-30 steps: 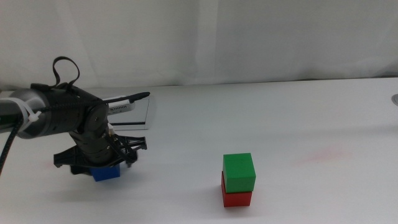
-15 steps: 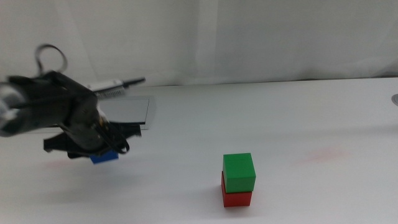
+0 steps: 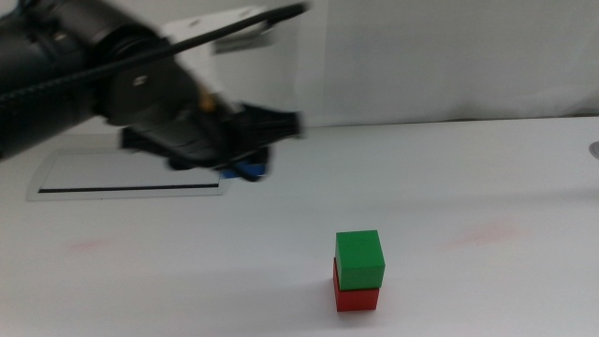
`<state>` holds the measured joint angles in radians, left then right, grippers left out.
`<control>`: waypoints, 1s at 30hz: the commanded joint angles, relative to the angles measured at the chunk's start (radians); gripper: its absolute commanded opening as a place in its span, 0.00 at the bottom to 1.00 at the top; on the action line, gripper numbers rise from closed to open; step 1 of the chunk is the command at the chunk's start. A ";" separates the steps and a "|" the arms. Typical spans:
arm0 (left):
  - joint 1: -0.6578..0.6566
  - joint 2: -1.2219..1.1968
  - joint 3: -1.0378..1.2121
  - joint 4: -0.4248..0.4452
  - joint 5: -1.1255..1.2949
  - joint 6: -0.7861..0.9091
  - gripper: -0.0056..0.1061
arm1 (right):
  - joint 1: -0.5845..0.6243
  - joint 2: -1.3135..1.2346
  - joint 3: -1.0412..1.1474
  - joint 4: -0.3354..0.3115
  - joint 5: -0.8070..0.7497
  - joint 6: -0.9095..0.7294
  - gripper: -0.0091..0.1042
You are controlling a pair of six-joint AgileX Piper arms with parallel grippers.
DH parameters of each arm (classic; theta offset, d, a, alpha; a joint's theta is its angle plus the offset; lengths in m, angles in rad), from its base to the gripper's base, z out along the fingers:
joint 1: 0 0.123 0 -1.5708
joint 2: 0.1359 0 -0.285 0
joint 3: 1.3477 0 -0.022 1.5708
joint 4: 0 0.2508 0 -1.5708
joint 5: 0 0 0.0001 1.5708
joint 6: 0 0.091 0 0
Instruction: Stack red cubes first, then green, then blue cubes in a specific spot.
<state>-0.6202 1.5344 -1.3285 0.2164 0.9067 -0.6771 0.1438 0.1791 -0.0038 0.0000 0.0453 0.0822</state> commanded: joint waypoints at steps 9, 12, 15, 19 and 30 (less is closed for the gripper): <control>-0.332 0.164 -0.210 0.109 0.158 -0.250 0.03 | -0.004 0.003 0.037 0.000 -0.011 -0.002 0.06; -0.367 0.259 -0.289 0.098 0.246 -0.250 0.03 | -0.004 0.003 0.037 0.000 -0.011 -0.002 0.06; -0.368 0.306 -0.315 0.081 0.280 -0.257 0.03 | -0.004 0.003 0.037 0.000 -0.011 -0.002 0.06; -0.368 0.331 -0.315 0.080 0.278 -0.309 0.03 | -0.004 0.003 0.037 0.005 -0.011 -0.002 0.06; -0.368 0.352 -0.315 0.082 0.216 -0.412 0.03 | -0.004 0.003 0.037 0.000 -0.011 -0.002 0.06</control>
<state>-0.9819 1.8752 -1.6364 0.2918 1.1342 -1.0332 0.1438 0.1791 -0.0038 0.0070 0.0453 0.0856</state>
